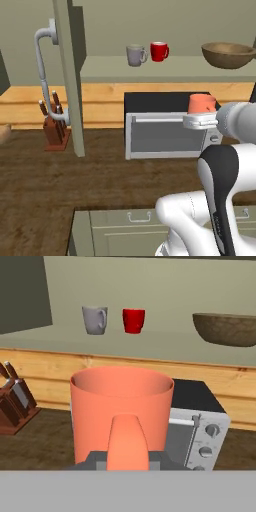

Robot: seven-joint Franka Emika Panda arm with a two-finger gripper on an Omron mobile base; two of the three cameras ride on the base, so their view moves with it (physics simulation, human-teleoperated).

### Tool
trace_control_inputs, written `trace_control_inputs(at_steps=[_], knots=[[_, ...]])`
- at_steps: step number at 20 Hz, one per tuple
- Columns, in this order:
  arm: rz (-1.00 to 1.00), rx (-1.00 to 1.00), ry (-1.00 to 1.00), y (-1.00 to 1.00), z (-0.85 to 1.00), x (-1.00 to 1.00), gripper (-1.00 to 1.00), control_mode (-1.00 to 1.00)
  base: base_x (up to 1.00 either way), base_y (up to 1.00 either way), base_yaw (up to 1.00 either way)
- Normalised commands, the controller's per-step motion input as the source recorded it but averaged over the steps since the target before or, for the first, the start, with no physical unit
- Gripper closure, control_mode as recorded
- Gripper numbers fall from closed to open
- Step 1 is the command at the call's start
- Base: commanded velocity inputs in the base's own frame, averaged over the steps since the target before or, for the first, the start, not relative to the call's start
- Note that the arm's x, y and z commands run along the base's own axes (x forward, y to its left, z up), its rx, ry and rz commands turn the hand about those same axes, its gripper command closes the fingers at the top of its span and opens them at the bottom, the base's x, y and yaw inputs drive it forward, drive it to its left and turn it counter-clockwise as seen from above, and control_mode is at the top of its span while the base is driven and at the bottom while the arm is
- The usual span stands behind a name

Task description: Gather all objects into one cabinet and sort the glasses and bowls to opposite sides.

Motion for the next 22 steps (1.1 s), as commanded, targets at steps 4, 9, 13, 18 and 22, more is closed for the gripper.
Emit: trace_control_inputs(at_steps=[4, 9, 13, 18, 22], knots=[[0.00, 0.00, 0.00, 0.00, 0.00, 0.00, 1.00, 1.00, 0.32, 0.00, 0.06], [0.01, 0.00, 0.00, 0.00, 0.00, 0.10, 1.00, -1.00, 0.15, 0.00, 0.03], [0.04, 0.00, -0.02, 0.00, 0.00, 0.08, 1.00, -1.00, 0.00, 0.00, 0.00], [0.06, 0.00, -0.06, 0.00, 0.03, -0.08, 1.00, -1.00, 0.00, 0.00, 0.00], [0.07, 0.00, -0.13, 0.02, 0.12, -0.18, 1.00, -1.00, 0.00, 0.00, 0.00]])
